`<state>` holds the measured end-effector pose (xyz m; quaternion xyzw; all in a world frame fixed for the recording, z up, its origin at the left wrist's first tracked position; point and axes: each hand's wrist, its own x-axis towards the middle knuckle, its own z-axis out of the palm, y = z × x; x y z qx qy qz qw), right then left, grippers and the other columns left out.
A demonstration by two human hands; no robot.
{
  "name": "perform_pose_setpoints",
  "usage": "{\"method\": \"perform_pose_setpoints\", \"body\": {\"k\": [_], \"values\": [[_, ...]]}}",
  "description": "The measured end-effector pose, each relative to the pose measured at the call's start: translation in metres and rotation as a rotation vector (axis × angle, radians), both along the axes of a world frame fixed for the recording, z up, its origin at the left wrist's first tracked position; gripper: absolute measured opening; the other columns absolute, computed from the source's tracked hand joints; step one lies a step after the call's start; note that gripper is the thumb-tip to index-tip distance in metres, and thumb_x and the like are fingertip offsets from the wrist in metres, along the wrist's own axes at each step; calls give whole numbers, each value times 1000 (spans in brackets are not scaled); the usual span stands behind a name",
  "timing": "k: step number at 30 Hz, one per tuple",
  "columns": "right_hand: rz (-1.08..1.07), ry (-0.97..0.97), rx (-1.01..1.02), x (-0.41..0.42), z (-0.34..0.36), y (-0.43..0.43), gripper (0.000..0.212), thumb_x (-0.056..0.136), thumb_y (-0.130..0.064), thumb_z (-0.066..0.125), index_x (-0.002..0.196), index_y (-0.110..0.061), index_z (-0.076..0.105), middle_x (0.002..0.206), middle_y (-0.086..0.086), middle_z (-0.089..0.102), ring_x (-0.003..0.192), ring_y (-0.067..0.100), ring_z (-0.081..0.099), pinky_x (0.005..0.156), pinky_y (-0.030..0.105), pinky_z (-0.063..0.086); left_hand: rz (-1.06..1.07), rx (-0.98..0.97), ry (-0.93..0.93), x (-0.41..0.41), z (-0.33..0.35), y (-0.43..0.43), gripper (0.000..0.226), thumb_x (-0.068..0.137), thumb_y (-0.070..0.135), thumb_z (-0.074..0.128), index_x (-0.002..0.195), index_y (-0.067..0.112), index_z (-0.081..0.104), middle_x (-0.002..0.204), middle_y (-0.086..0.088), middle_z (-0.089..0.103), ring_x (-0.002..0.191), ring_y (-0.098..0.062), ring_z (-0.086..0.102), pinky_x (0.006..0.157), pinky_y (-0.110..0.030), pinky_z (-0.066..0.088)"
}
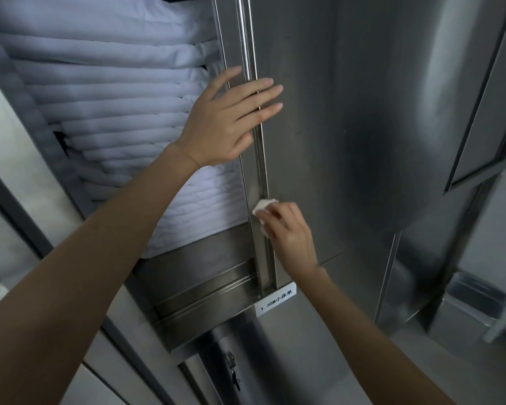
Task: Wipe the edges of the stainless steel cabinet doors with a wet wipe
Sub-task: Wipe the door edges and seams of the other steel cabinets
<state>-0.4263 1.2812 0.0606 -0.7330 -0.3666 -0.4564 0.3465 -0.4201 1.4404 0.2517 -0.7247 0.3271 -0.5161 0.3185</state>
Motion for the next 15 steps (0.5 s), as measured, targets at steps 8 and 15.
{"method": "perform_pose_setpoints", "body": {"k": [8,15], "values": [[10,-172,139,14,36,16,22,78,8,73,100,2,72,97,6,71,88,17,53,86,19,46,0,79,50,-9,13,2,46,92,7,33,129,7,61,139,-6,55,130,-21,52,106,-37,31],[-3,-309,119,25,93,16,20,78,3,75,97,-4,74,97,2,73,80,23,66,74,25,52,22,55,35,-9,9,0,40,96,11,37,129,6,60,139,-6,55,130,-22,51,107,-37,29]]}}
